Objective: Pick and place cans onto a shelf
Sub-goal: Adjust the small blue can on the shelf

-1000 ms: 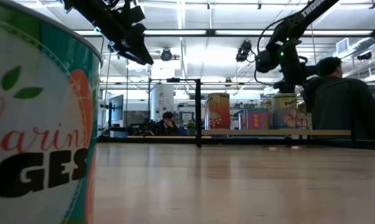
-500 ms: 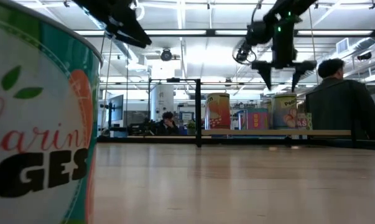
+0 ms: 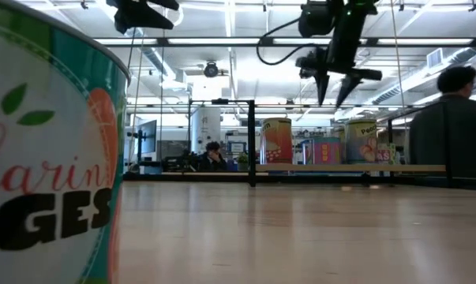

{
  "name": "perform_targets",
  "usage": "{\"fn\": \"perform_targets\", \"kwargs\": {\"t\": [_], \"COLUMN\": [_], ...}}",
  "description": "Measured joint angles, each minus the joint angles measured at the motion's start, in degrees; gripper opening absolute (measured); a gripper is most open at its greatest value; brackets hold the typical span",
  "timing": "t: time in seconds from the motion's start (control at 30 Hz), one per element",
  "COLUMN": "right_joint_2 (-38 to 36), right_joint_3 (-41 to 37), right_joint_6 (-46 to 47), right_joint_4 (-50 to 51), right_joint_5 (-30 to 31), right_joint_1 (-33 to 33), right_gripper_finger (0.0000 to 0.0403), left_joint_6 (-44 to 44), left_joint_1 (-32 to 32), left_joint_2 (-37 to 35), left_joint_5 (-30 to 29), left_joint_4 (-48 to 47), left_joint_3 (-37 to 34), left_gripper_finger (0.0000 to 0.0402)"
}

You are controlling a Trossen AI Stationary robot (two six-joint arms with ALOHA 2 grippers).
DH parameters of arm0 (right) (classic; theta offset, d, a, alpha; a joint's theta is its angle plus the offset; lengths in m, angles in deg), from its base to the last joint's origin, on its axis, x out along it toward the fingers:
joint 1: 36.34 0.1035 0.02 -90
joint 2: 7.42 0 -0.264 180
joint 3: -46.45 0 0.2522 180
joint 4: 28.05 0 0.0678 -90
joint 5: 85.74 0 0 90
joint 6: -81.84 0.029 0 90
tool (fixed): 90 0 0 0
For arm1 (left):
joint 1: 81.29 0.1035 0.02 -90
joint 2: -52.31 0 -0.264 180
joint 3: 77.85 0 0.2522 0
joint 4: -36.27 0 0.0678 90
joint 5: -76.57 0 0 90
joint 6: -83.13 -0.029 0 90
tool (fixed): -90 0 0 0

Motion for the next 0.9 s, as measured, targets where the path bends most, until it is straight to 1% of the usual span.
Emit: {"fn": "perform_targets", "kwargs": {"t": [0.1, 0.13, 0.17, 0.2, 0.37, 0.5, 0.6, 0.73, 0.9], "right_joint_2": [1.95, 2.80, 3.69, 4.63, 9.46, 12.76, 14.54, 15.65, 15.05], "right_joint_3": [0.00, 0.00, 0.00, 0.00, -0.02, -0.04, -0.04, 0.20, 0.02], "right_joint_6": [-5.52, -7.41, -8.95, -10.12, -11.70, -13.90, -14.11, -14.67, -14.35], "right_joint_4": [-4.72, -5.97, -6.26, -5.85, -1.73, -2.18, -2.41, -2.26, -3.65], "right_joint_5": [-4.48, -5.01, -5.08, -5.04, -4.75, -4.96, -5.16, -4.86, -4.81], "right_joint_1": [0.75, 1.01, 1.19, 1.24, 0.51, 0.60, 0.95, 1.04, 1.00], "right_gripper_finger": [0.0089, 0.0056, 0.0030, 0.0015, 0.0019, 0.0005, 0.0009, 0.0008, 0.0004], "left_joint_6": [0.57, 0.59, 0.61, 0.76, 3.31, 3.32, 3.34, 3.30, 3.28], "left_joint_1": [-1.35, -1.59, -1.75, -1.86, -1.84, -1.78, -1.29, -1.23, -1.23], "left_joint_2": [-0.03, 0.00, 0.00, -0.01, 0.06, 0.06, 0.06, 0.06, 0.08], "left_joint_5": [0.01, -0.01, -0.18, -0.27, -0.56, -0.59, -0.59, -1.37, -1.70], "left_joint_4": [0.30, 0.51, 0.86, 1.22, 2.24, 3.09, 3.06, 3.21, 3.28], "left_joint_3": [0.00, 0.00, 0.00, 0.00, 0.00, 0.00, 0.00, 0.00, 0.00], "left_gripper_finger": [0.0259, 0.0259, 0.0259, 0.0259, 0.0259, 0.0259, 0.0259, 0.0259, 0.0259]}}
